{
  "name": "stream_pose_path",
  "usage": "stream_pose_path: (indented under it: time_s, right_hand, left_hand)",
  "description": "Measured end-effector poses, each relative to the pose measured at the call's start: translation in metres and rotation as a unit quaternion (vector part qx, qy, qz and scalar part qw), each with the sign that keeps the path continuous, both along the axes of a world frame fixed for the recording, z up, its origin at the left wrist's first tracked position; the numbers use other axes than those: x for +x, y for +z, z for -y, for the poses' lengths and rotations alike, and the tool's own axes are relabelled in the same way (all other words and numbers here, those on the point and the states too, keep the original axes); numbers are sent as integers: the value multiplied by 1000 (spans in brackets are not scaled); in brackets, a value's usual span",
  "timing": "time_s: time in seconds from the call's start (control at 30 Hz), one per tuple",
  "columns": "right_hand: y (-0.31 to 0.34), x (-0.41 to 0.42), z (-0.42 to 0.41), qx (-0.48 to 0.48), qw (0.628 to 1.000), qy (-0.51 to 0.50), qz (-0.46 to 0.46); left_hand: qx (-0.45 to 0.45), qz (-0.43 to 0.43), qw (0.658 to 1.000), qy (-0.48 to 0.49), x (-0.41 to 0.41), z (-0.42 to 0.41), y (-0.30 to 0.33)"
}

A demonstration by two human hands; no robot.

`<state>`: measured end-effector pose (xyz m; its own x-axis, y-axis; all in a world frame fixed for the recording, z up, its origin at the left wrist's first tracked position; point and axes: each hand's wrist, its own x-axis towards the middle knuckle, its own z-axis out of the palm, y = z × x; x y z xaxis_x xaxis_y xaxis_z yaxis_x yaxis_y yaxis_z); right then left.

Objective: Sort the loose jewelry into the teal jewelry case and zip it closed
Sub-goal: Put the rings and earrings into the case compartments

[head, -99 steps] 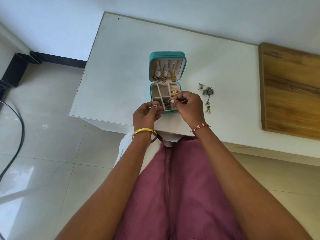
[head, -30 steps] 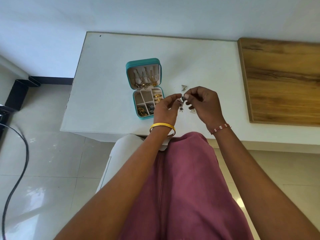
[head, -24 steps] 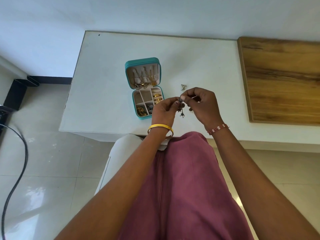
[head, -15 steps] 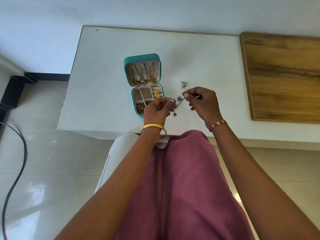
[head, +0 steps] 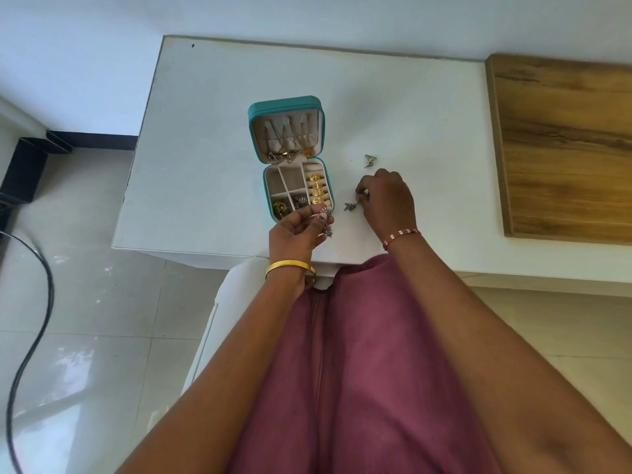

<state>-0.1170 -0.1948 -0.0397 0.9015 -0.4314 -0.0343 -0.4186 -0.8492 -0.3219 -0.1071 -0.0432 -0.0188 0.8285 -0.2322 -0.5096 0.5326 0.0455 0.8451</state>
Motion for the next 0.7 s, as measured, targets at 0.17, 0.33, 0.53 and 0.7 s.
stream_pose_path:
  time_s: [0.17,0.33,0.53,0.7]
  right_hand:
    - [1,-3,0,31,999,-12,-3]
    - [5,-8,-3,119,991,-48,42]
    - [34,-6,-16,245,957,-81,133]
    - [60,8,-29,384,899,-104,183]
  left_hand:
    - [1,-12,1000,5,0,-4,-4]
    - [-1,-17,1000,13,1,-10,-2]
    - [-13,-8,999,30,4,-23,6]
    - [-44,4,998,54,17,-31,17]
